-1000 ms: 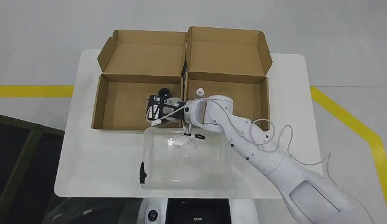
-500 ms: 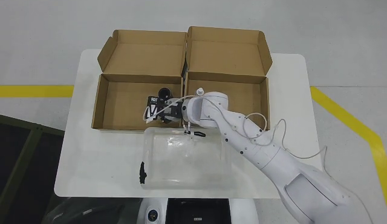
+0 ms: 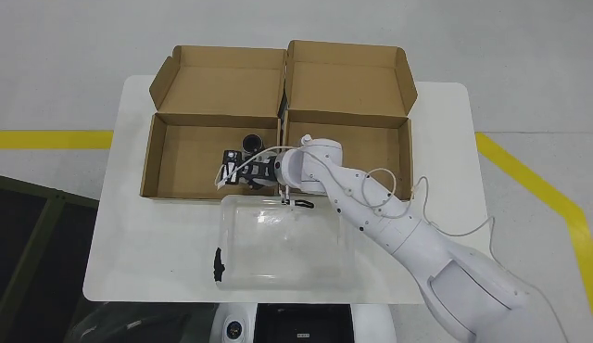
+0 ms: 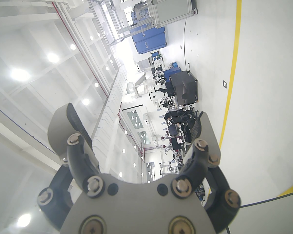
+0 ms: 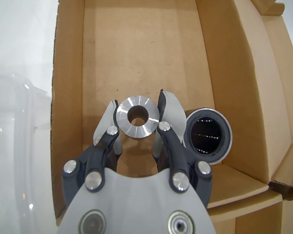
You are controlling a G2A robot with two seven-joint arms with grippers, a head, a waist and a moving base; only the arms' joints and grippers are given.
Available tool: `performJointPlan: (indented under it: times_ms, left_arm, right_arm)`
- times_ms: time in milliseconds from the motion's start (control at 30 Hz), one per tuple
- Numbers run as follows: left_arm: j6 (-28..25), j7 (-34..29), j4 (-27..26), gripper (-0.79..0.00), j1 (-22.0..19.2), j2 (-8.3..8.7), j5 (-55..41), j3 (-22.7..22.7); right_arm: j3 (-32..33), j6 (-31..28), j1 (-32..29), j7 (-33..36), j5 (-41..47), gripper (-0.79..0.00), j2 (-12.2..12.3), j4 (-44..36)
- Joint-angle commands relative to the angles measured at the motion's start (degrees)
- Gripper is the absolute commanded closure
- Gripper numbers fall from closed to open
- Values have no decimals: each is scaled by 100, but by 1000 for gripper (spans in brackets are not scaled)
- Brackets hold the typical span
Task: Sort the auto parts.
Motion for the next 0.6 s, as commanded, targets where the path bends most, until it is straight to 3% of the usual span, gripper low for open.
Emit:
performJointPlan:
  times_ms: [0,100,333,400,567]
  left_arm:
    - [0,0,0,-785,0,0,0,0]
    - [0,0,0,-785,0,0,0,0]
    - [0,0,0,-785,0,0,0,0]
    - [0,0,0,-785,0,0,0,0]
    - [0,0,0,-785,0,0,0,0]
  right_arm:
    - [-21,-12,20,9,-20,-80,-28,42]
    - [-47,-36,43,29,-49,-99,-66,93]
    - [-66,-91,79,11,-128,-225,-133,195]
    - [-58,-97,83,3,-148,-296,-145,204]
    - [-7,-145,77,-43,-193,-336,-157,184]
